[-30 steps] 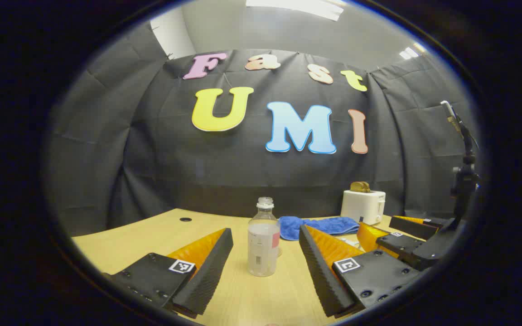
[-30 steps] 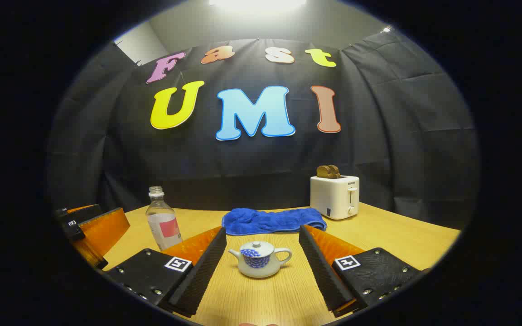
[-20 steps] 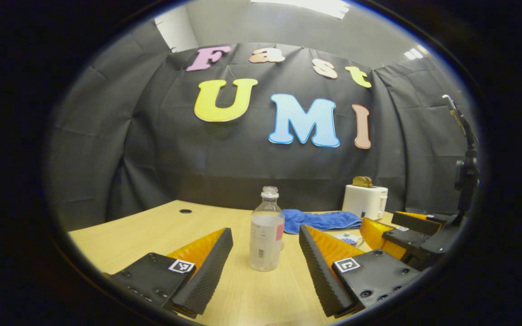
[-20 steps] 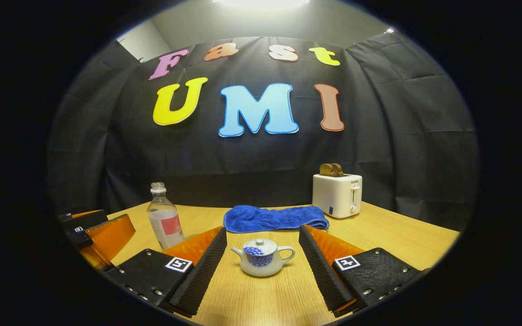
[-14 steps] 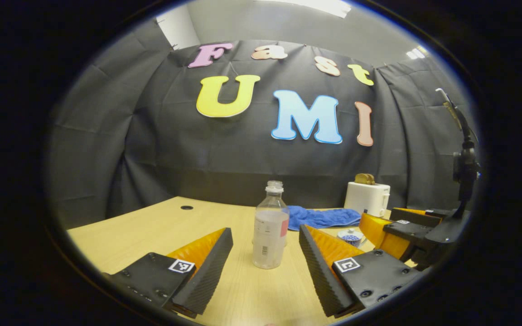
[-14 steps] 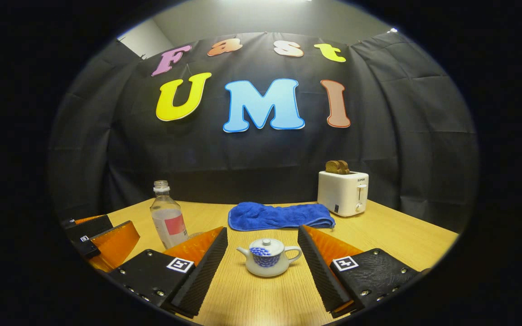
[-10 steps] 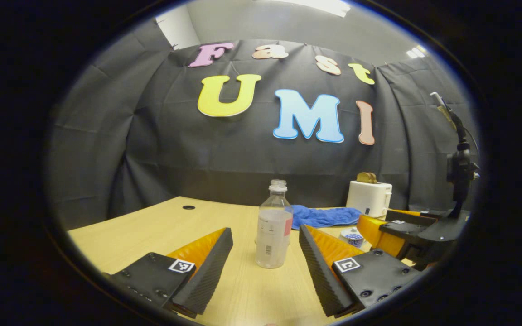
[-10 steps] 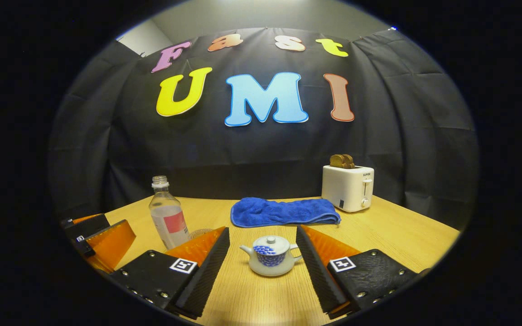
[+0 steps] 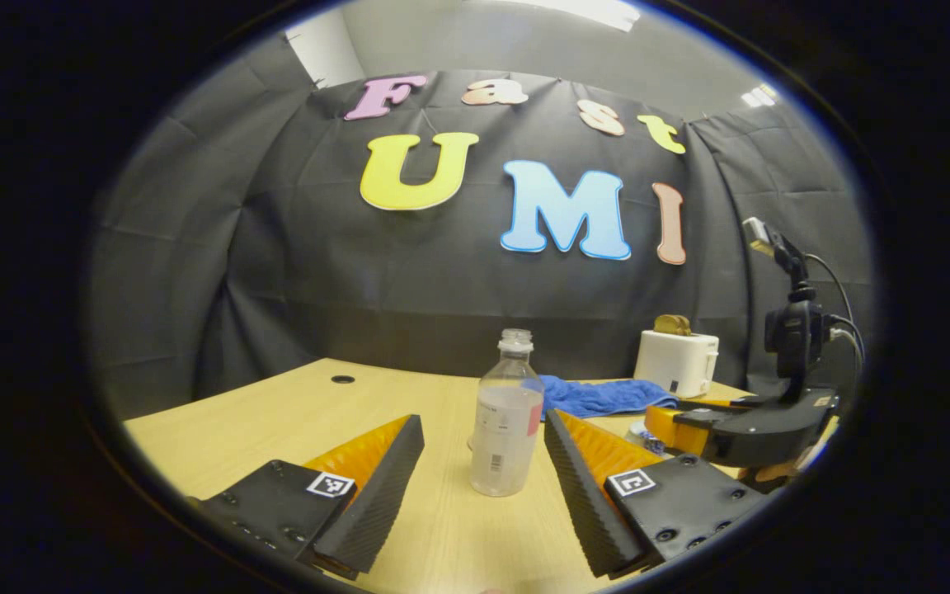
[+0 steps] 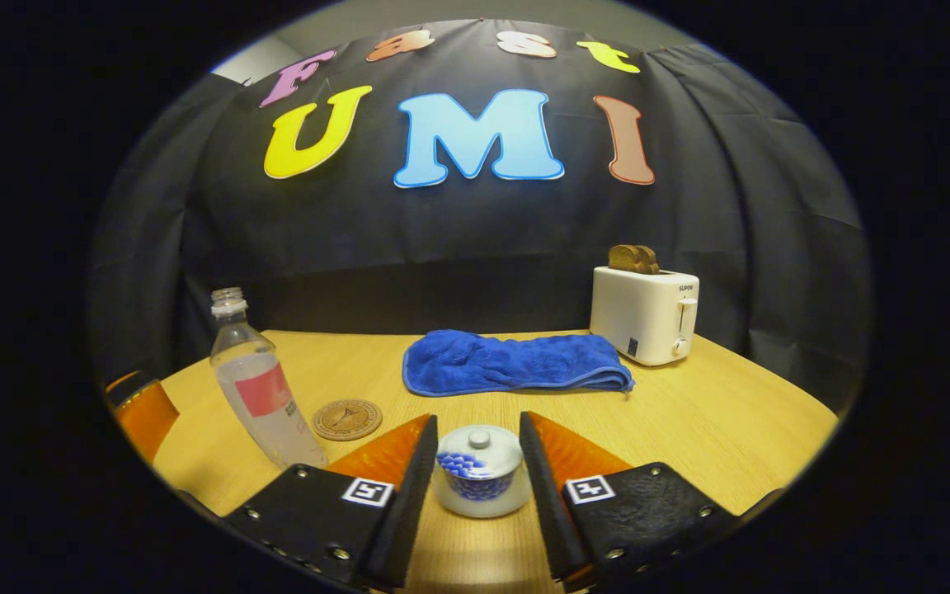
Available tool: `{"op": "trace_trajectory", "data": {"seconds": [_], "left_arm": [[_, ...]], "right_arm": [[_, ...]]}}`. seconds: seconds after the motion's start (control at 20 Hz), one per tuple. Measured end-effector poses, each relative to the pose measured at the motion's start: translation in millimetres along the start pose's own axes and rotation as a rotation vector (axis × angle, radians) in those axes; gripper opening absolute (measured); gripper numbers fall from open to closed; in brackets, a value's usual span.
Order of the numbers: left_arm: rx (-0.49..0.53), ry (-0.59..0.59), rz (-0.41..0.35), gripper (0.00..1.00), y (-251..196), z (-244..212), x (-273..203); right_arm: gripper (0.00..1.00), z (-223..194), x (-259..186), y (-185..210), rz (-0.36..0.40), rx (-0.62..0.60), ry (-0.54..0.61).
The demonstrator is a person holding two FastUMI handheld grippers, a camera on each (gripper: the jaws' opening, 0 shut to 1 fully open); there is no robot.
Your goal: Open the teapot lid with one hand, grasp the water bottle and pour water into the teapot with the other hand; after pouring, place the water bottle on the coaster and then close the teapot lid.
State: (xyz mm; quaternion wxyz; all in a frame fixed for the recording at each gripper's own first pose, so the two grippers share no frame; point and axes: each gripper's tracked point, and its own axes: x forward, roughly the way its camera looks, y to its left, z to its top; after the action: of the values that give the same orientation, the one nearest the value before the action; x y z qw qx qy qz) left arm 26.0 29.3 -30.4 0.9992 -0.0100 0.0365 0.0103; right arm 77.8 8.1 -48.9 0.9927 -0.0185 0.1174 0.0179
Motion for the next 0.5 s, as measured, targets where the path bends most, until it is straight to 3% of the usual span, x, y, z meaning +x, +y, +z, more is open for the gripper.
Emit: {"op": "trace_trajectory", "data": {"seconds": [0.05,0.25,0.35,0.5], "left_arm": [[-0.003,0.002,-0.002,1.00,0,-3,2],[-0.012,0.014,-0.008,1.00,1,-8,11],[-0.015,0.017,-0.007,1.00,3,-10,14],[-0.020,0.021,-0.008,1.00,4,-11,17]], "right_arm": [[0.56,0,5,1,-0.001,-0.012,0.003],[0.56,-5,12,2,0.007,-0.046,0.009],[0.36,-5,16,3,0.002,-0.058,0.004],[0.34,-4,18,4,0.006,-0.084,-0.001]]}}
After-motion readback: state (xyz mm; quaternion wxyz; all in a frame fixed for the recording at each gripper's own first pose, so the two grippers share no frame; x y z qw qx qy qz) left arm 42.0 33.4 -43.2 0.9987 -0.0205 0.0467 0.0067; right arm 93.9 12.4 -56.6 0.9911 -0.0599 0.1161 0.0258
